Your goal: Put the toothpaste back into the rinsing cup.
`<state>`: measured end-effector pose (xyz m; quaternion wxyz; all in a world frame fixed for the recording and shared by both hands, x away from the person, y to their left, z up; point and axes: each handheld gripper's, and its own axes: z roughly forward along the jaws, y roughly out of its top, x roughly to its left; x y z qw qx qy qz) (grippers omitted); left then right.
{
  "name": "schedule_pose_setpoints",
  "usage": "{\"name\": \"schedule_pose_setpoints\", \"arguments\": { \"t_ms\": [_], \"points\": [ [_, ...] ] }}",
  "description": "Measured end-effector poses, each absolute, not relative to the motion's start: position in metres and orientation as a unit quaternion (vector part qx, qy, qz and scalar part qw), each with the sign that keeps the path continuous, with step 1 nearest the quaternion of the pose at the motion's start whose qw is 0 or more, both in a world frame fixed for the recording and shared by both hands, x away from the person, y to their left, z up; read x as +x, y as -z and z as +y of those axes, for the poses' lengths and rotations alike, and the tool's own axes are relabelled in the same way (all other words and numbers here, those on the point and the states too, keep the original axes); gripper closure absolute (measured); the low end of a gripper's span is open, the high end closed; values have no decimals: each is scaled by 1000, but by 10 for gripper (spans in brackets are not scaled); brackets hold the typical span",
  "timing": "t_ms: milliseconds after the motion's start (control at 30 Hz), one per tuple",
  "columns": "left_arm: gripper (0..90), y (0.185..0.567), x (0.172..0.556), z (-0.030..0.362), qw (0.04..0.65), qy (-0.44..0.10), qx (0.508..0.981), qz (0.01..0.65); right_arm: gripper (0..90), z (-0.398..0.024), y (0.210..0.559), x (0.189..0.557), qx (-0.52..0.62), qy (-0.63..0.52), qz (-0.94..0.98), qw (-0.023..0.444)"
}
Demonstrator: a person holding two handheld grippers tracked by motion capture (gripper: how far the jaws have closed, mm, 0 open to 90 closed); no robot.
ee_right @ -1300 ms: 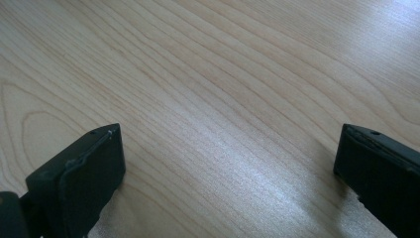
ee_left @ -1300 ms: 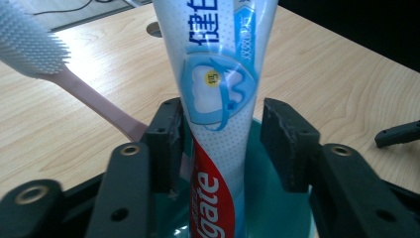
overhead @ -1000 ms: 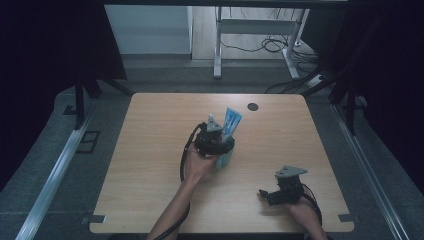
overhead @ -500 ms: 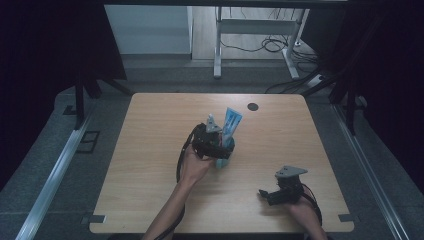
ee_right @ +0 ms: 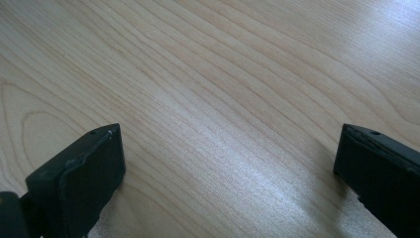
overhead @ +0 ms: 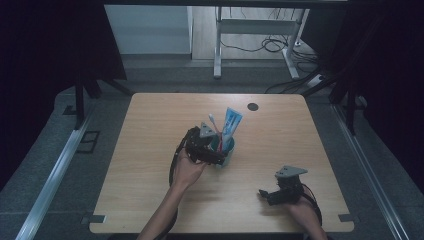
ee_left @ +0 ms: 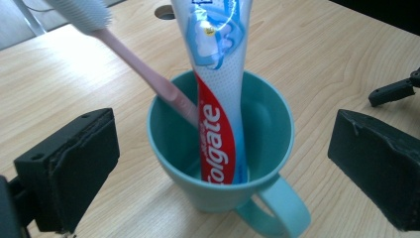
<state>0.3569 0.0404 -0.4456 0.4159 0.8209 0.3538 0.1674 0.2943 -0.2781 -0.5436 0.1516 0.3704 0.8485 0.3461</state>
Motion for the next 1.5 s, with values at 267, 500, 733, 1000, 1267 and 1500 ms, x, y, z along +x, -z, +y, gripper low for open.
{"name": "schedule_pose_setpoints", "arguments": {
  "t_ms": [267, 500, 733, 1000, 1267, 1500],
  "points": [
    [0, 449, 347, 52, 418, -174, 819, 353, 0, -278, 544, 294, 370, -346, 849, 152],
    [0, 455, 340, 66, 421, -167, 815, 362, 0, -278, 544, 294, 371, -346, 848, 151],
    [0, 460, 331, 78, 424, -165, 811, 367, 0, -278, 544, 294, 371, -347, 848, 152],
    [0, 468, 318, 88, 425, -163, 811, 367, 0, -278, 544, 294, 371, -346, 848, 151],
    [0, 486, 306, 96, 422, -156, 813, 370, 0, -278, 544, 294, 371, -347, 848, 152],
    [0, 502, 297, 102, 415, -151, 814, 378, 0, -278, 544, 294, 371, -347, 848, 152]
  ]
}}
